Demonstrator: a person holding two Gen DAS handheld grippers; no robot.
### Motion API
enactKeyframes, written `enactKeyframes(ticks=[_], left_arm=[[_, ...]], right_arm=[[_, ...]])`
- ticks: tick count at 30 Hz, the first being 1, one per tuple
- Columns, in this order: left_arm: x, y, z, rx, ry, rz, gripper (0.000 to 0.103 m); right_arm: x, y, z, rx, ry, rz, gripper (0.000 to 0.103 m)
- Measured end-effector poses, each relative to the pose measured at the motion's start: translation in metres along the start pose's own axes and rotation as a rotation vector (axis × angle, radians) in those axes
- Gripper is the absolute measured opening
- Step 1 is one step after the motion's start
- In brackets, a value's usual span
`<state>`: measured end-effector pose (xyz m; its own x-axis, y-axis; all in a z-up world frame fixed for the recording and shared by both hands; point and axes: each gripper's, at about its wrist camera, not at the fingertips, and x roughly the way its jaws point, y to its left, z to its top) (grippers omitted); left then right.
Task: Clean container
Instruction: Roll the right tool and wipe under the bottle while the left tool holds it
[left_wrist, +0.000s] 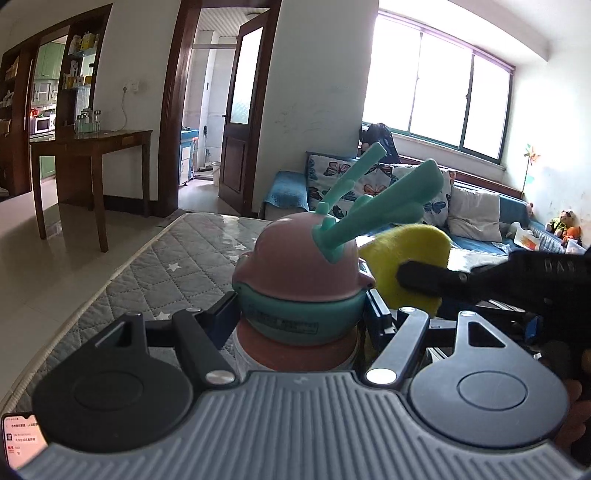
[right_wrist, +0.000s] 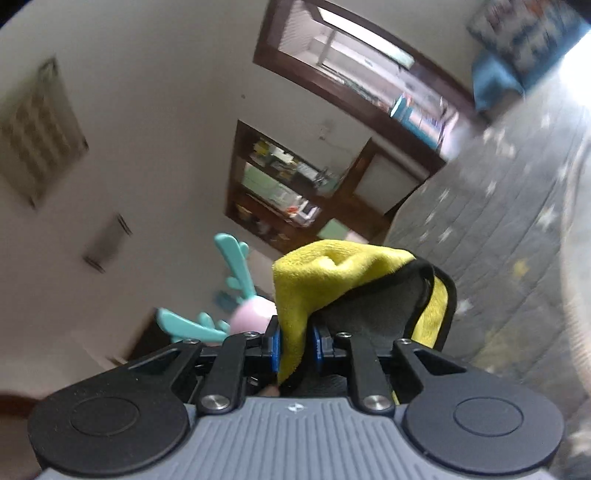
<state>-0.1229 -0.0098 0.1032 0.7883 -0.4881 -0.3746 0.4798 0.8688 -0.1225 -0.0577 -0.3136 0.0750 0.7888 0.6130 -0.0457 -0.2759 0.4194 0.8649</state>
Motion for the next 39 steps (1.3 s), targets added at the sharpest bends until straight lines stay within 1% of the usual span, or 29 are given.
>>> enactKeyframes(ticks=[3, 8, 13, 16, 19, 21, 23, 28, 30, 32, 34, 39], left_arm=[[0.001, 0.001, 0.000, 0.002, -0.002, 0.001, 0.071], [0.002, 0.003, 0.000, -0.001, -0.003, 0.001, 0.071], [0.002, 0.000, -0.003, 0.017, -0.003, 0.008, 0.071], [0.002, -0.001, -0.003, 0.015, -0.003, 0.009, 0.071], [0.002, -0.001, -0.003, 0.015, -0.003, 0.010, 0.071], [0.002, -0.001, -0.003, 0.015, -0.002, 0.011, 0.071], [0.003, -0.002, -0.003, 0.015, -0.002, 0.011, 0.071], [0.002, -0.002, -0.004, 0.021, -0.001, 0.010, 0.071], [0.001, -0.002, -0.004, 0.022, 0.000, 0.009, 0.071], [0.001, -0.002, -0.003, 0.025, 0.000, 0.009, 0.071], [0.000, -0.001, -0.004, 0.029, 0.000, 0.007, 0.071], [0.000, -0.001, -0.004, 0.036, 0.001, 0.005, 0.071]], right_arm=[[0.007, -0.013, -0.002, 0.062, 0.010, 0.022, 0.016], [0.015, -0.049, -0.010, 0.256, 0.020, 0.071, 0.016], [0.019, -0.078, -0.017, 0.385, 0.017, 0.093, 0.016], [0.025, -0.090, -0.023, 0.425, 0.027, 0.069, 0.016], [0.020, -0.095, -0.032, 0.447, 0.037, 0.039, 0.016], [0.020, -0.099, -0.035, 0.447, 0.043, 0.021, 0.016], [0.021, -0.100, -0.036, 0.430, 0.058, -0.016, 0.016], [0.018, -0.095, -0.036, 0.328, 0.111, -0.163, 0.016], [0.016, -0.091, -0.035, 0.291, 0.115, -0.196, 0.016], [0.013, -0.087, -0.031, 0.287, 0.105, -0.192, 0.016], [0.011, -0.082, -0.025, 0.287, 0.089, -0.167, 0.016], [0.013, -0.061, -0.004, 0.283, 0.044, -0.048, 0.016]])
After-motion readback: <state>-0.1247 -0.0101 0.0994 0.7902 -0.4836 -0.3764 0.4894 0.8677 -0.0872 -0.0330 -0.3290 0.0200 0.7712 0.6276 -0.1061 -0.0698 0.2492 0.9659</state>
